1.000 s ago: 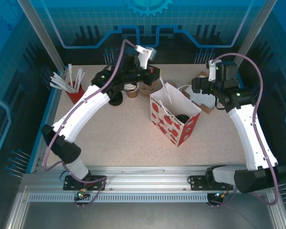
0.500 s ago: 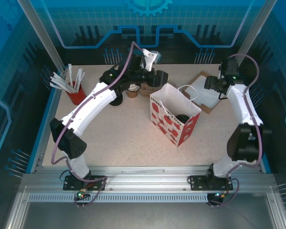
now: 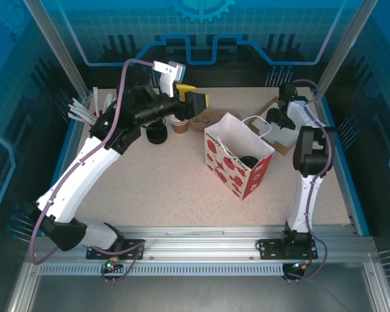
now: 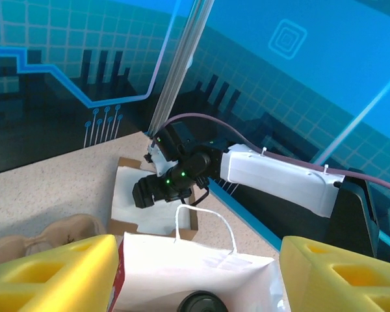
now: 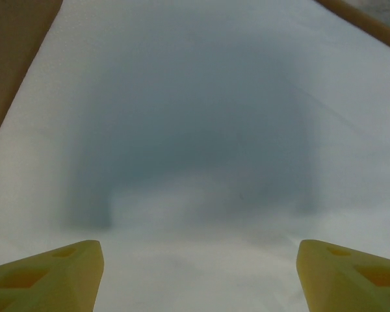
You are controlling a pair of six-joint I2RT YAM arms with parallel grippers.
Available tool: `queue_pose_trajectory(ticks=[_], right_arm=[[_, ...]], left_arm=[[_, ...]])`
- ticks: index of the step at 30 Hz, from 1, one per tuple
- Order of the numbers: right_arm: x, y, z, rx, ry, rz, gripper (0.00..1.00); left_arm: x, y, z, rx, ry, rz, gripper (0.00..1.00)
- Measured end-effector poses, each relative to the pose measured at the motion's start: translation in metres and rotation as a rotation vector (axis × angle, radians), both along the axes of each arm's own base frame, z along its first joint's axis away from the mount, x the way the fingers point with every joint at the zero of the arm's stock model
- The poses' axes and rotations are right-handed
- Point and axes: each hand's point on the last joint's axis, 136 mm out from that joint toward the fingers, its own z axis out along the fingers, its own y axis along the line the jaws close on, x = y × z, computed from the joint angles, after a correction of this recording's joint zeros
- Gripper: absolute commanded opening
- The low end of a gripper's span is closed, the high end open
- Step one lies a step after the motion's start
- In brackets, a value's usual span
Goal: Pack the takeout coffee
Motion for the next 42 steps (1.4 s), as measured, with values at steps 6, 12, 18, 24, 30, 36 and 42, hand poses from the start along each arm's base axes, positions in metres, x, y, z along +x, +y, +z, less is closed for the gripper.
queue_pose_trajectory(ticks=[6,12,18,24,30,36,42], right_arm=[[0.007,0.002,-0.019,-0.015,0.054,0.025,0.7],[0.009,0.003,-0.017,-0.021,0.058,0.043,0.54],[0.009,0.003,-0.016,-0.024,0.061,0.055,0.46],[0.008,0.003,-0.016,-0.025,0.064,0.059,0.47],[0.008,0.004,-0.015,-0.02,0.068,0.071,0.39],[0.009,0.005,-0.012,-0.015,0.067,0.081,0.35],[0.008,0.005,-0.012,-0.015,0.069,0.081,0.33]], left_arm=[[0.007,0.004,-0.021,0.026,0.04,0.021,0.68],[0.01,0.007,-0.023,0.028,0.044,0.03,0.68],[0.014,0.01,-0.034,0.04,0.065,0.04,0.68],[0.015,0.012,-0.04,0.046,0.076,0.044,0.68],[0.014,0.012,-0.042,0.047,0.078,0.044,0.68],[0.013,0.013,-0.045,0.05,0.083,0.044,0.68],[0.014,0.013,-0.045,0.05,0.084,0.046,0.68]])
